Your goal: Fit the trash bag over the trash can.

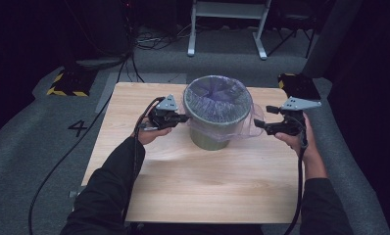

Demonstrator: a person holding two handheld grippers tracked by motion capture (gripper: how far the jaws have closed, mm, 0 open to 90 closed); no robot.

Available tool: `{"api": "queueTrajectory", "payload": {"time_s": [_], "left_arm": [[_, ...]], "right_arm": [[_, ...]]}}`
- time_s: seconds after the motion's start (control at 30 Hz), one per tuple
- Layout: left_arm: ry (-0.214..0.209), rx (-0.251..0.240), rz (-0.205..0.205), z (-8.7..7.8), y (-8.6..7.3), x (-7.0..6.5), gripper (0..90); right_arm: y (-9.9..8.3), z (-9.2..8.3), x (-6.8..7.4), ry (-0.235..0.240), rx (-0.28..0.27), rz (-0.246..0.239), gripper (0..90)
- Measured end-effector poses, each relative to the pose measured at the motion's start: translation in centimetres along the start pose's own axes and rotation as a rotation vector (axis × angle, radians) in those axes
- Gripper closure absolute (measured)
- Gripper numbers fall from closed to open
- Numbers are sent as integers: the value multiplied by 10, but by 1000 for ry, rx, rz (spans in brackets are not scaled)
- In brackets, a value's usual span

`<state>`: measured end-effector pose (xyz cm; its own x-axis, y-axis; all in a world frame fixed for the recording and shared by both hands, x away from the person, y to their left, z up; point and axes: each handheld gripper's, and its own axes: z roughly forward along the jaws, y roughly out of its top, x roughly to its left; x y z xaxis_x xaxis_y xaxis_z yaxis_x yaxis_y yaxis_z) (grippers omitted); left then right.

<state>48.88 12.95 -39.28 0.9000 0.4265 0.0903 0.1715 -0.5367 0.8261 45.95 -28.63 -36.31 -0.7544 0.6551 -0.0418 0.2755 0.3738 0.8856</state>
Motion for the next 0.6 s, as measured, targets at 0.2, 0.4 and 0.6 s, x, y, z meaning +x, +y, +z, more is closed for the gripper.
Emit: {"api": "queueTrajectory", "payload": {"time_s": [0.2,0.4,0.6], "left_arm": [[-9,2,-9,6,-7,-3,897],[-8,13,-20,14,-18,-8,898],[-7,35,-43,22,-33,-12,898]], "right_arm": [[-16,22,22,-24,72,-54,542],[-26,28,26,-27,37,-58,900],[-40,37,27,-20,66,-39,900]]}}
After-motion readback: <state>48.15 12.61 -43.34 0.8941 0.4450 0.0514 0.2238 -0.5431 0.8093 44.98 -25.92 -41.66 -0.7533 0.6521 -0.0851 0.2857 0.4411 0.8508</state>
